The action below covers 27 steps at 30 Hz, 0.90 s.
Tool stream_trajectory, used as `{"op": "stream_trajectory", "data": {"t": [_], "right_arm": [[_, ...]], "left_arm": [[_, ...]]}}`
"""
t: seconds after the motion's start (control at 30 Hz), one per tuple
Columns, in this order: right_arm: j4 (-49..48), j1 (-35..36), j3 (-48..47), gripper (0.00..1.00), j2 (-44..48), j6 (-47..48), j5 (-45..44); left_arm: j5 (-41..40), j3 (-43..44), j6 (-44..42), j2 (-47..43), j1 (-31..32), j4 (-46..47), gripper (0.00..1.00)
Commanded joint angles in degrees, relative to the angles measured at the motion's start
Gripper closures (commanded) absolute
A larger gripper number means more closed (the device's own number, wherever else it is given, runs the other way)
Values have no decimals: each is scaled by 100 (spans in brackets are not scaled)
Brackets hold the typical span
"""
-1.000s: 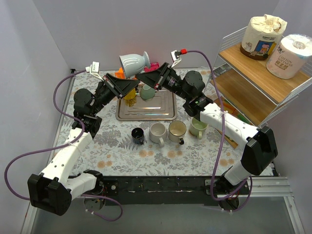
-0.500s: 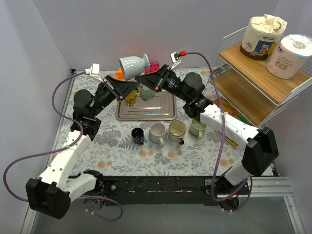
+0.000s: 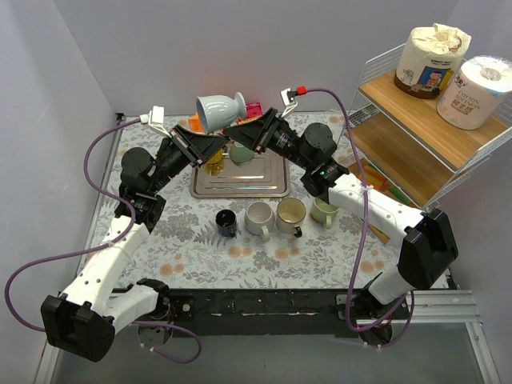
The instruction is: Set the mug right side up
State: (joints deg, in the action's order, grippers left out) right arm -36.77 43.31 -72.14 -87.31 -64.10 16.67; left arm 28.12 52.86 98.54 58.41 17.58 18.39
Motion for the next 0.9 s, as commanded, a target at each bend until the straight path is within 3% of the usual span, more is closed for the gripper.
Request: {"op": "stream_trajectory", "data": {"t": [0.0,0.3,0.43,0.67,0.87], "right_arm": [[-893,55,51,51,293,240,223],[-779,37,156,43,249,205,232],[-184,29,130,41,241,310,223],[917,-121,665,38,504,433,57],[1945,-217,780,38,706,828,-102]], "left_arm": [[-615,-21,-169,-128,-80,7,100],[-939,31,-379,-181,-80,-432,100],[-1370,277,-792,-190,-88,-1056,100],[-2564,795,-1635,-313,-80,-2706,100],[-4374,1340,-2233,-190,-80,-4805,100]]}}
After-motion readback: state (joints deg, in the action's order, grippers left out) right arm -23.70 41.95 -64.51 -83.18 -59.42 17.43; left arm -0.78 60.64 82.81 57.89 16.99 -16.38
